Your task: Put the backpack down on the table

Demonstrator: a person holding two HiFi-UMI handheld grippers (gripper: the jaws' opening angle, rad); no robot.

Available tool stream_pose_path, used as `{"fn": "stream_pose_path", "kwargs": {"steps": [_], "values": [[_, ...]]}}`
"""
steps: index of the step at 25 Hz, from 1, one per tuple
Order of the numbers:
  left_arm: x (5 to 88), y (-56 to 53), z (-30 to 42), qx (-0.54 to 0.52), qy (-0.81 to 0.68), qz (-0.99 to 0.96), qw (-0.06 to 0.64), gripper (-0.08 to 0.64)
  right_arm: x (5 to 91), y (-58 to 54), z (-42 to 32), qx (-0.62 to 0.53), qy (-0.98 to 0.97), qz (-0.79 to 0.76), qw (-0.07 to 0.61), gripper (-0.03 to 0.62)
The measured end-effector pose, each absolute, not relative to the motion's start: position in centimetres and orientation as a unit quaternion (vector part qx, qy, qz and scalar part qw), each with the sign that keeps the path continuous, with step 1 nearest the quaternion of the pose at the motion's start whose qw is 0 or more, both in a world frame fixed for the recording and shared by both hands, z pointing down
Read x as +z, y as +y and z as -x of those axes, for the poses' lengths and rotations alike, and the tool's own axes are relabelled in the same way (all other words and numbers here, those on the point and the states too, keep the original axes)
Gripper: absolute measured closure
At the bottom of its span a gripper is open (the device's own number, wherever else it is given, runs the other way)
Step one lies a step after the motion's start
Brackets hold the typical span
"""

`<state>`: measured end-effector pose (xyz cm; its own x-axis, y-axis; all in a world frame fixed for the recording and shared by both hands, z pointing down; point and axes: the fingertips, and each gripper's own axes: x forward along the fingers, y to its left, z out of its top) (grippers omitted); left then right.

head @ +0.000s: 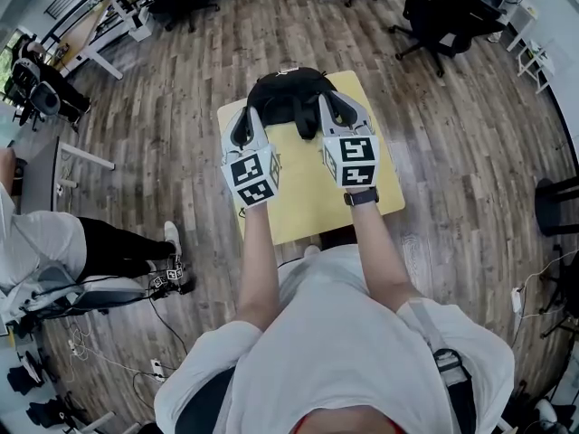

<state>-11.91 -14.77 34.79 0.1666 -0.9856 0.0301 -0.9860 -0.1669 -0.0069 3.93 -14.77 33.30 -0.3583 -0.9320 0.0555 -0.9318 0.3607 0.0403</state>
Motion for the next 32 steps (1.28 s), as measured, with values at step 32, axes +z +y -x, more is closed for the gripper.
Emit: {"fn": "stream_pose_path", "kwargs": {"steps": [32], "values": [[29.0, -17.0, 4.2, -0.007, -0.665, -0.746, -0.035, 0.549, 28.7, -18.2, -10.4, -0.033, -0.846, -0.532, 0.002, 0.581]]}}
